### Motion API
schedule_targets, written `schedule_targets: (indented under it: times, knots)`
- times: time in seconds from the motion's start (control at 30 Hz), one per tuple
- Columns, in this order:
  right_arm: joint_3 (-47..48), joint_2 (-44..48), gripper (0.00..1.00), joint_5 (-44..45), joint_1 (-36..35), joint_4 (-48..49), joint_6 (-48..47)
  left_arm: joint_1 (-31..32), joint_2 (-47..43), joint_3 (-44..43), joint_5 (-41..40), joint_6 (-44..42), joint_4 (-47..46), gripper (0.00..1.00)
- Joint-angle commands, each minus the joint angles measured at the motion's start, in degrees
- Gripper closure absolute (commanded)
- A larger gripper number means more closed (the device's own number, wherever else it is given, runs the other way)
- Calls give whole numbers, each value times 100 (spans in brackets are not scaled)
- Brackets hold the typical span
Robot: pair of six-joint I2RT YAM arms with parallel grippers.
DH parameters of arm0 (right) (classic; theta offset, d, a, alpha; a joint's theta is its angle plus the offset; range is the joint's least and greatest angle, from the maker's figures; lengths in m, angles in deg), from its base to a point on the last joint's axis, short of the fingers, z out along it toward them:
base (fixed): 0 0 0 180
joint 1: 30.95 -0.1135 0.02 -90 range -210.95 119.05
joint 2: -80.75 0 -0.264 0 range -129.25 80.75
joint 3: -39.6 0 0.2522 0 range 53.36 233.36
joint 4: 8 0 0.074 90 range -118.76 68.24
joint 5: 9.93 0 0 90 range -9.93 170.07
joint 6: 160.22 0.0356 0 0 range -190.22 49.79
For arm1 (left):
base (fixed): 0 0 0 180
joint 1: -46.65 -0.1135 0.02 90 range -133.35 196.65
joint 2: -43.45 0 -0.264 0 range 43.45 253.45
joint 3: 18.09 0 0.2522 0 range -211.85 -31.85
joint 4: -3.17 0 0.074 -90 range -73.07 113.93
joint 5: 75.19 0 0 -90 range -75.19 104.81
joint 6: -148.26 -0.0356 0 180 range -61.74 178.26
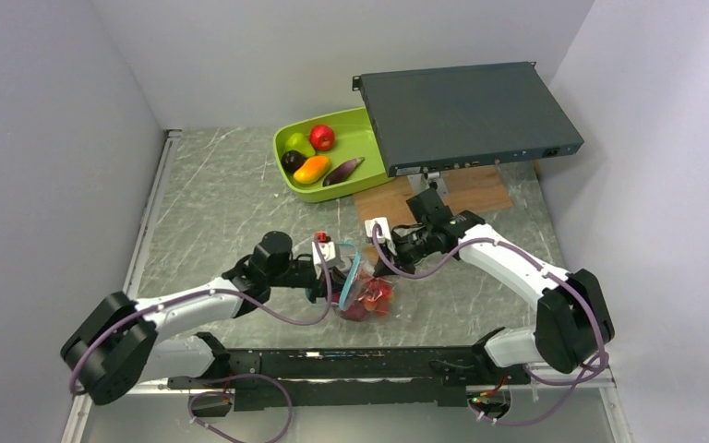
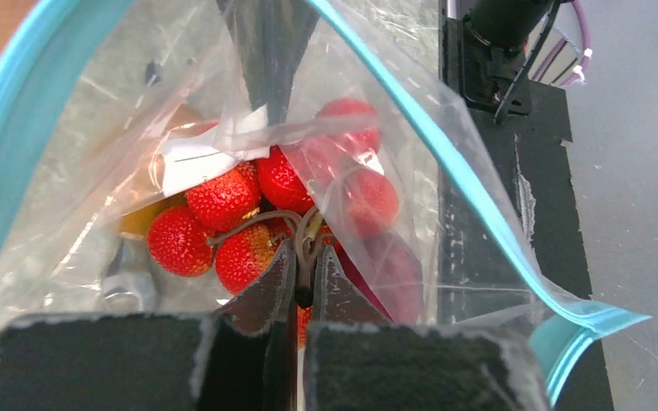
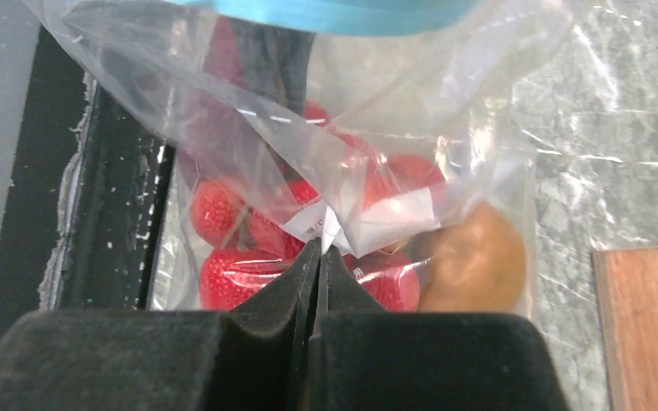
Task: Open the zip-top bag and remove the fake food
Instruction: Pick up the fake fruit from the zipper food storage bag.
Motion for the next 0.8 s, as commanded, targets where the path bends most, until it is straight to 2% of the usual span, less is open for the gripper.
schedule_targets:
  times: [0.0,0.3,0.5,0.63,0.77]
  knots:
    - [-141,172,100,569,90,149,-155,-8,-738,-53,-292,-155,480,100]
    - [-393,383,100,1084,100,248,-355,-160,-1157,-43,-1005,-37,873,100]
    - [-389,448,100,622,103,-75,-753,-369,-1432,79,-1088,201,661,100]
    - [-331,399,100,-23,69,-509,-1158,-408,-1142,86,-746,720,80,100]
    - [-389,332,100,65,-18,-391,-1072,-398,-443,-251,-369,1134,-276,100]
